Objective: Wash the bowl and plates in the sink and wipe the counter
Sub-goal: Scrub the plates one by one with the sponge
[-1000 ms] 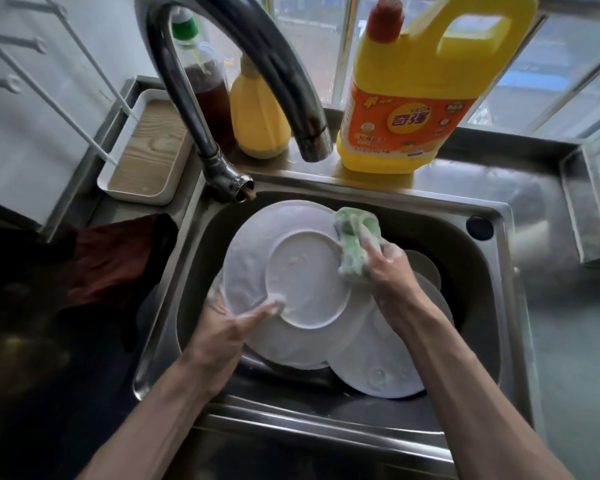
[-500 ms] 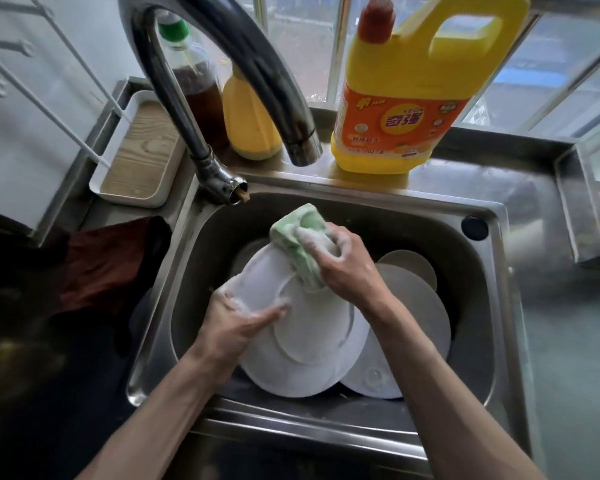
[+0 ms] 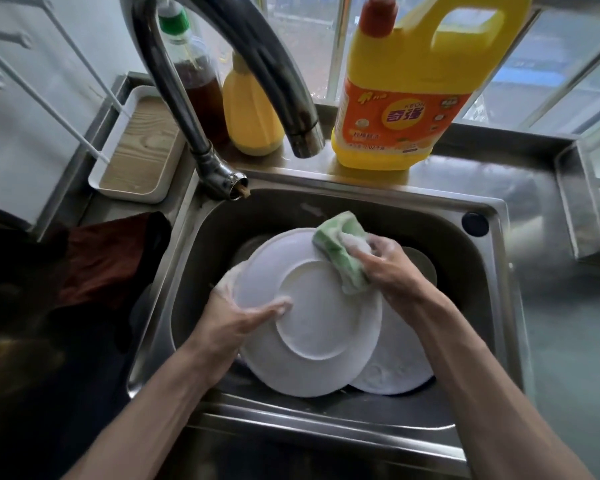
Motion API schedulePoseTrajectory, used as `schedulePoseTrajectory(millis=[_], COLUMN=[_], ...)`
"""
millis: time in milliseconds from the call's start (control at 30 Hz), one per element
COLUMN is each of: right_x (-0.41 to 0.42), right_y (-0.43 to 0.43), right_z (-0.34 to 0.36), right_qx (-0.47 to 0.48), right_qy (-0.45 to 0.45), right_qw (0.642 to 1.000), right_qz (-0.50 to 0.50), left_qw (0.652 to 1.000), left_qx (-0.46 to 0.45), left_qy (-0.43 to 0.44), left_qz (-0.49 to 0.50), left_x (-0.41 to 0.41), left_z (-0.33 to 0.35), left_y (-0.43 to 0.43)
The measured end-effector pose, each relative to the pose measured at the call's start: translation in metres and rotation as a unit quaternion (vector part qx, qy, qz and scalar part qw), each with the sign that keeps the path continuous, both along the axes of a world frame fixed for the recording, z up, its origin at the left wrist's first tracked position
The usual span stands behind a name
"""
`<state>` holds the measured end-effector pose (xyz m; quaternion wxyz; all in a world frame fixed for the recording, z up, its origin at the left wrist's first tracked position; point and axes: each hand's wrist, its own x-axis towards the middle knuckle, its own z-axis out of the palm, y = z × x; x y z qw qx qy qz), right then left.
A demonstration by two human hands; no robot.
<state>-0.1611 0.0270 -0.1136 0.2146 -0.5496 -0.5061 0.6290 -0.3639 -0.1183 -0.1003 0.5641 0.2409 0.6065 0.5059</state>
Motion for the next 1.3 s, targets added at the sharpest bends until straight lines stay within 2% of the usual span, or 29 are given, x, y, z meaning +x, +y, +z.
schedulePoseTrajectory(millis=[167, 267, 333, 467, 567, 633, 700, 867, 933, 1033, 1100, 1167, 1300], right_x=[-0.029, -0.05, -0.054, -0.031, -0.016, -0.014, -0.013, -0.031, -0.041, -0.053, -0.053, -0.047, -0.026], right_y=[0.007, 0.01, 0.012, 0.011, -0.002, -0.009, -0.009, -0.005, -0.005, -0.009, -0.01, -0.01, -0.019], right_z=[0.02, 0.028, 0.029, 0.019, 0.005, 0.001, 0.001, 0.011, 0.012, 0.01, 0.006, 0.006, -0.008], right_qx=[0.018, 0.057, 0.06, 0.036, -0.077, -0.119, -0.087, 0.041, 0.091, 0.134, 0.131, 0.109, 0.007], right_qy=[-0.037, -0.1, -0.1, -0.074, -0.025, -0.003, 0.006, 0.012, -0.017, -0.081, -0.067, -0.043, -0.011], right_qw=[0.996, 0.984, 0.984, 0.997, 0.991, 0.985, 0.99, 0.999, 0.992, 0.978, 0.983, 0.992, 0.994], right_qz=[0.08, 0.14, 0.138, -0.003, -0.103, -0.123, -0.107, 0.024, 0.084, 0.136, 0.11, 0.037, -0.111], left_qw=[0.996, 0.995, 0.995, 0.995, 0.996, 0.997, 0.999, 0.999, 0.996, 0.993, 0.993, 0.997, 0.998], left_qx=[0.048, 0.051, 0.057, 0.069, 0.067, 0.051, 0.028, -0.001, -0.002, -0.008, -0.005, 0.002, 0.032], left_qy=[0.057, 0.067, 0.073, 0.062, 0.028, 0.006, -0.022, -0.035, -0.035, 0.017, 0.027, 0.02, -0.018], left_qz=[-0.057, -0.045, -0.032, 0.019, 0.051, 0.062, 0.041, -0.042, -0.08, -0.12, -0.113, -0.072, 0.042], left_x=[0.011, 0.011, 0.011, 0.008, 0.008, 0.012, 0.013, 0.001, -0.003, -0.01, -0.013, -0.012, -0.009], left_z=[0.007, 0.006, 0.005, 0.007, 0.004, 0.001, 0.002, 0.006, 0.01, 0.012, 0.012, 0.012, 0.006], left_y=[0.015, 0.014, 0.01, 0.0, -0.007, -0.013, -0.016, 0.005, 0.017, 0.028, 0.027, 0.02, 0.004])
